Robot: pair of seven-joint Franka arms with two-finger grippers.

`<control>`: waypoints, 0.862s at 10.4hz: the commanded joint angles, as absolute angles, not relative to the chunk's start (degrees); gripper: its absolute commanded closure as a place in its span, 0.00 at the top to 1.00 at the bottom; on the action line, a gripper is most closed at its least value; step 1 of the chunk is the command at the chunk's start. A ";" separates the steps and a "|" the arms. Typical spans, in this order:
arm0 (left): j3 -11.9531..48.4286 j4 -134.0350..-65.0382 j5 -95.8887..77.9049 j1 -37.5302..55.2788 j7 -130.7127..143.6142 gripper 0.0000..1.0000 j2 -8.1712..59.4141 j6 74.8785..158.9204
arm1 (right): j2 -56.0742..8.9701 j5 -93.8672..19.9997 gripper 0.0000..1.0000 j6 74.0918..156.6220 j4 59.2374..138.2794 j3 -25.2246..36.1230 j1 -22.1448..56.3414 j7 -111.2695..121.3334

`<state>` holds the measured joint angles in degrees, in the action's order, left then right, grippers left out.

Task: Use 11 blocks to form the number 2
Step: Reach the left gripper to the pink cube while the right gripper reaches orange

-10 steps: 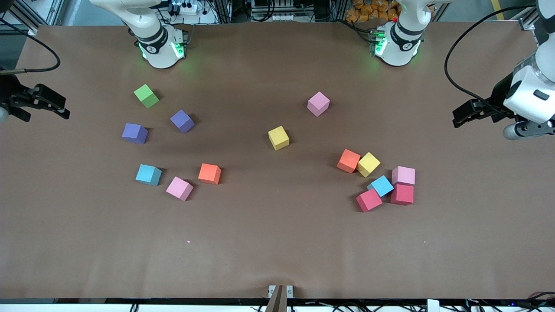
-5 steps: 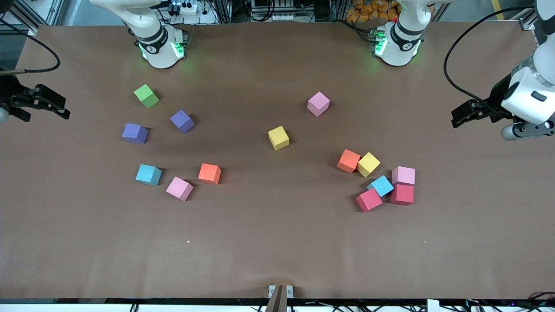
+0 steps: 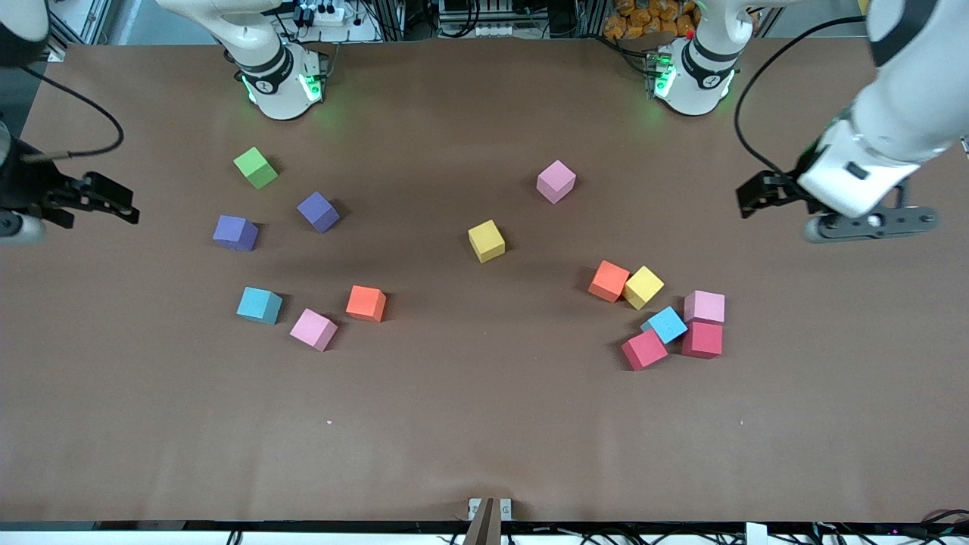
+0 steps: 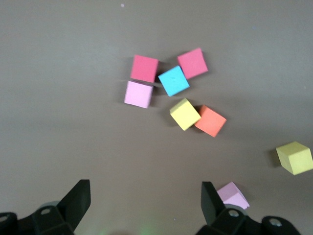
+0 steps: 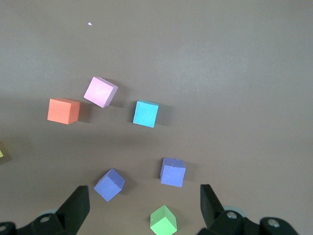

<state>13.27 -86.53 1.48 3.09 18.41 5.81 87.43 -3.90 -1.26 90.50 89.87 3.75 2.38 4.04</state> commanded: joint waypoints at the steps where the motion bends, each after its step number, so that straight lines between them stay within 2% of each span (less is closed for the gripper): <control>1: 15.81 -89.02 0.26 6.31 24.92 1.00 5.97 87.10 | -5.44 -1.32 1.00 89.56 89.91 3.16 0.88 4.48; 5: 21.08 -95.96 -0.52 13.60 39.07 1.00 6.94 92.79 | -8.43 -1.41 1.00 90.17 89.74 3.08 1.49 3.96; 9: 24.60 -107.99 -0.53 20.99 50.87 1.00 9.40 106.93 | -15.19 -3.77 1.00 94.30 89.91 2.90 4.91 0.55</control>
<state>23.87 -103.80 0.51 19.80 48.32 9.45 102.77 -12.61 -2.52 93.21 90.47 2.94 3.32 3.20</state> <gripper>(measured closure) 0.000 0.000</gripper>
